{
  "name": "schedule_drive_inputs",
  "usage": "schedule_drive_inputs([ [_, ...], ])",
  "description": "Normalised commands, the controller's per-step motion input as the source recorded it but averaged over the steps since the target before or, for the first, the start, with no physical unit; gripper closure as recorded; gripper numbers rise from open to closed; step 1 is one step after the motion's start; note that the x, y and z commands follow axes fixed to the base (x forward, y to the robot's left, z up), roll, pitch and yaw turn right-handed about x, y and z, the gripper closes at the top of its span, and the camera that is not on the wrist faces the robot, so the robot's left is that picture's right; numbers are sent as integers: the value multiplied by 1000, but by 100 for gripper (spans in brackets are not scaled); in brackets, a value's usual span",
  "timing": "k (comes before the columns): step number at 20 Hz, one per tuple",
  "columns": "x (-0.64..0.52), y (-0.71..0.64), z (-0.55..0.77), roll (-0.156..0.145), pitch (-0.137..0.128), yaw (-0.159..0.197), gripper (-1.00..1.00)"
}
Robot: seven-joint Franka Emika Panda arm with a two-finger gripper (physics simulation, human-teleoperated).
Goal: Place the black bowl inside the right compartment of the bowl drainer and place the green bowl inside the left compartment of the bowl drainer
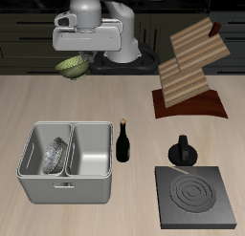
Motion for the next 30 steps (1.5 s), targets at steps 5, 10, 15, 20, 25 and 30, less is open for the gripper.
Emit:
schedule_drive_inputs([
  [5, 247, 300, 167, 19, -6, 32, 100],
  [10, 293, 279, 212, 16, -18, 27, 100],
  [15, 329, 247, 159, -3, 1, 25, 100],
  [20, 330, 90, 18, -29, 28, 7, 100],
  [25, 302, 84, -13, -35, 22, 9, 100],
  [30, 316, 65, -31, -21, 25, -8, 100],
])
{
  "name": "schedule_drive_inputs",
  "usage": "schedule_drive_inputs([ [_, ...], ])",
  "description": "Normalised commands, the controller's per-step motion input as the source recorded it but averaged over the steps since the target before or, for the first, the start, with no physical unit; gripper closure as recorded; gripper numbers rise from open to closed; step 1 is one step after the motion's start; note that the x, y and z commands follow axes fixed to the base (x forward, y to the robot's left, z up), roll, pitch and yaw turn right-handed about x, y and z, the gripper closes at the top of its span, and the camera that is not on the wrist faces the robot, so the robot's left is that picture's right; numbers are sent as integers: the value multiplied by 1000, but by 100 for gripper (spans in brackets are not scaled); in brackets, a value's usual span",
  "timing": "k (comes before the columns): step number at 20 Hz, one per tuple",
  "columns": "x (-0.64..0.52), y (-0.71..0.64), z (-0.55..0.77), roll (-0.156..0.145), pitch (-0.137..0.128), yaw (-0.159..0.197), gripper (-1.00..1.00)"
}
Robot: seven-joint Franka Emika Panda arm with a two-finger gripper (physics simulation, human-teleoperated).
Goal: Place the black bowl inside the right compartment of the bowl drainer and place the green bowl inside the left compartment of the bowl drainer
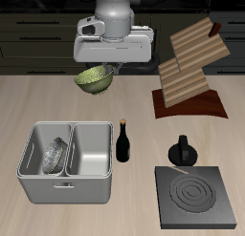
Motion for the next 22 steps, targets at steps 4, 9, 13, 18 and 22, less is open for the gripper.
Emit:
schedule_drive_inputs([
  [4, 210, 12, -63, -14, 9, 14, 100],
  [9, 206, -79, -104, -26, 19, -14, 100],
  [13, 204, -39, -158, -19, 28, -13, 100],
  [18, 122, 17, -85, -8, 13, -3, 100],
  [22, 174, -117, -132, -15, 25, -8, 100],
])
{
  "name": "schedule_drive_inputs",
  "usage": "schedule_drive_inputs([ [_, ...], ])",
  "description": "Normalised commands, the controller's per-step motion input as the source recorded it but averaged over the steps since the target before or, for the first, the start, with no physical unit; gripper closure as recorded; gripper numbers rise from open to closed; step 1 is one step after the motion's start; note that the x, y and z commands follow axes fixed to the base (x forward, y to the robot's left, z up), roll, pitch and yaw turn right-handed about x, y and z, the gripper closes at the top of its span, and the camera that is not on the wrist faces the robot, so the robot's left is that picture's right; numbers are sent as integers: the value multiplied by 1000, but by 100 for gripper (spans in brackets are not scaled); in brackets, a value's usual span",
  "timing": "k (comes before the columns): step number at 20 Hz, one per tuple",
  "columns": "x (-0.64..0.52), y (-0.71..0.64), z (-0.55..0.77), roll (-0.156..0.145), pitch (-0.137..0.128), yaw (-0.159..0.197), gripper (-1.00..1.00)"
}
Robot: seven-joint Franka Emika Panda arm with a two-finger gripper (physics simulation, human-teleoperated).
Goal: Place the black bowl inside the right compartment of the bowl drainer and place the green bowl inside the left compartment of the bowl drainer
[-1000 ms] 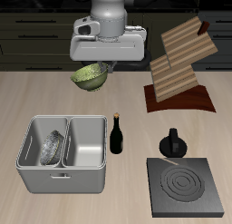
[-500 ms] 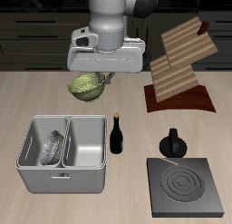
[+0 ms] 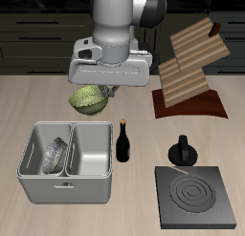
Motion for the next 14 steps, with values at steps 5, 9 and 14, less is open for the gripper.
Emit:
schedule_drive_inputs([
  [5, 87, -47, -147, -12, 18, -9, 100],
  [9, 105, -9, -329, 1, 39, 8, 100],
  [14, 70, 71, -354, 21, 40, 3, 100],
])
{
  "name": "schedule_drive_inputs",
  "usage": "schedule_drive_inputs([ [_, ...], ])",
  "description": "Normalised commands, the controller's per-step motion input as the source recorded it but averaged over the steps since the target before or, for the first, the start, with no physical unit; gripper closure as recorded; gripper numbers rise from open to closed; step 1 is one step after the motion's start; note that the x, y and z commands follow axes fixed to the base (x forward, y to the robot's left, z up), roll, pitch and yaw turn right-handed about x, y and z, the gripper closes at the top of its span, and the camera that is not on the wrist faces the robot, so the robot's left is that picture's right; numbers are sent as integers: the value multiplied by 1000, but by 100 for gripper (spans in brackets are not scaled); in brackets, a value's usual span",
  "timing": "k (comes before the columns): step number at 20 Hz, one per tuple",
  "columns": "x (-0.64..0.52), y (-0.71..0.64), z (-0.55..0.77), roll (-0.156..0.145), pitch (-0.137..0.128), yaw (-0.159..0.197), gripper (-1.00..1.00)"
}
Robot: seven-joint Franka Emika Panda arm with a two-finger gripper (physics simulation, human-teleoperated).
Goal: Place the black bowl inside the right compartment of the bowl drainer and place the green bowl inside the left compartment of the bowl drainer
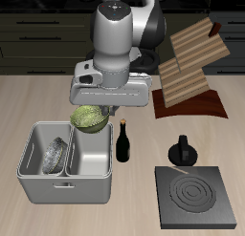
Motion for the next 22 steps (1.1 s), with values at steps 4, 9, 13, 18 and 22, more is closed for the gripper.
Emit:
schedule_drive_inputs([
  [4, 63, 37, -372, 11, 46, -4, 100],
  [9, -34, 3, -135, -11, 7, 13, 100],
  [13, -83, 17, -99, 10, 21, 6, -100],
  [18, -107, 157, 127, 17, -22, 15, -100],
  [22, -272, 263, 241, 82, -40, 4, -100],
])
